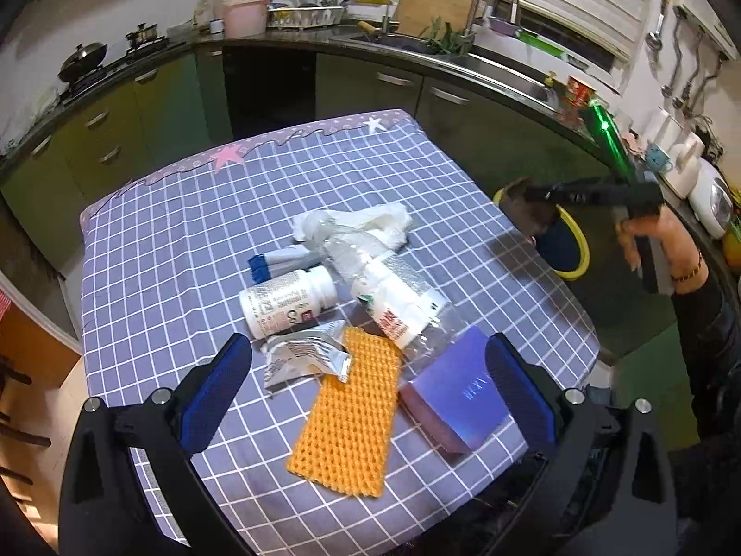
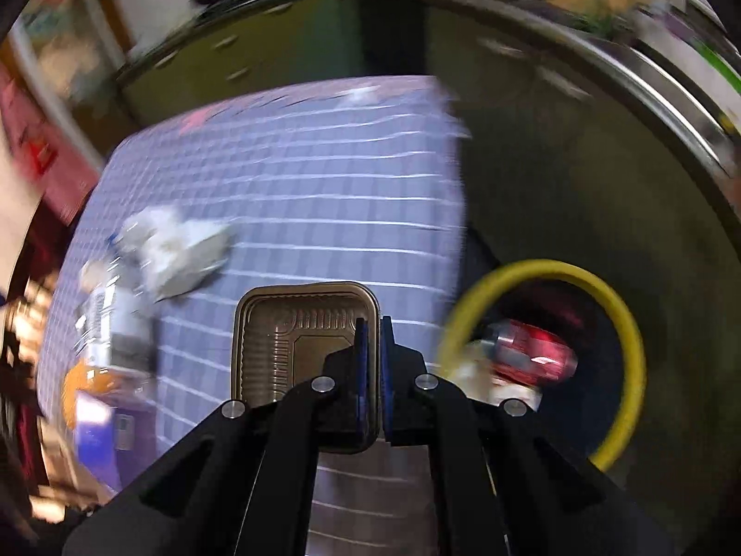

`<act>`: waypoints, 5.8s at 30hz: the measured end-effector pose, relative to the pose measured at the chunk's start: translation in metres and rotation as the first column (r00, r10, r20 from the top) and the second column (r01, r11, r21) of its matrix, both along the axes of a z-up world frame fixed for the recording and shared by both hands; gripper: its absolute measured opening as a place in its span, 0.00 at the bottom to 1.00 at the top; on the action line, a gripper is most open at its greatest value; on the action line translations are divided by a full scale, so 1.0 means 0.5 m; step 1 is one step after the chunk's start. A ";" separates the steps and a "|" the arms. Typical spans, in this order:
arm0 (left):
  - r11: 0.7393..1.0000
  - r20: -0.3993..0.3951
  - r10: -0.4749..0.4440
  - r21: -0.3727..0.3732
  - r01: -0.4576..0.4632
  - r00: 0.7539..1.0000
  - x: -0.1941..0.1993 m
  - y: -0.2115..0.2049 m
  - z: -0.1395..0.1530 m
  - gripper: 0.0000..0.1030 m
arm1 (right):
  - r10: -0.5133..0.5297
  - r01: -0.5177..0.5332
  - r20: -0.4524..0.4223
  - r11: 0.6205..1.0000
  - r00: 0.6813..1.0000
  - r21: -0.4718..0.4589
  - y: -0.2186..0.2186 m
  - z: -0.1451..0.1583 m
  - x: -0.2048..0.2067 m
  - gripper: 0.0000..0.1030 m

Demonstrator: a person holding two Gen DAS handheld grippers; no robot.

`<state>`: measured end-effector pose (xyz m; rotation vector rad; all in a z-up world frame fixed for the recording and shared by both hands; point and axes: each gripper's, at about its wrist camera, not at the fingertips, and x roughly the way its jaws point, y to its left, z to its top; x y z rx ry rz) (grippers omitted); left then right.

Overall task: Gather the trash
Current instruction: 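Carry the foil tray over the bin and open the right gripper, then grasp the purple box with the left gripper and lift it, then carry the purple box over the bin and open the left gripper, then grasp the clear plastic water bottle with the right gripper and lift it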

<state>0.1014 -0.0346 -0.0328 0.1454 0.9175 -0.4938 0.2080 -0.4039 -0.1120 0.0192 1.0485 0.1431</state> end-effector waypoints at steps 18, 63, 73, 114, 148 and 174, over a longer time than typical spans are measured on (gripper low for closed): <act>0.972 0.034 -0.222 0.087 0.218 0.975 -0.057 -0.083 -0.023 0.93 | -0.312 0.307 -0.018 0.943 0.950 -0.126 -0.293 -0.075 -0.034 0.49; 0.745 -0.202 -0.612 0.178 0.644 0.764 -0.022 -0.195 -0.227 0.93 | -0.153 0.152 -0.039 0.988 0.987 -0.029 -0.173 -0.058 -0.100 0.58; 0.779 -0.238 -0.571 0.145 0.610 0.786 0.000 -0.193 -0.237 0.75 | -0.149 0.149 -0.059 0.989 0.987 -0.011 -0.176 -0.072 -0.100 0.58; 0.760 -0.094 -0.643 0.049 0.648 0.760 0.102 -0.549 -0.033 0.71 | -0.351 0.345 0.033 0.930 0.936 0.126 -0.371 -0.049 -0.292 0.58; 0.955 0.021 -0.298 0.000 0.298 0.954 0.151 -0.384 0.032 0.93 | -0.298 0.292 0.051 0.952 0.953 0.092 -0.337 -0.032 -0.258 0.58; 0.969 0.015 0.240 -0.060 -0.239 0.971 -0.013 0.191 -0.091 0.93 | 0.384 -0.398 -0.341 0.917 0.858 0.031 0.501 -0.051 0.062 0.74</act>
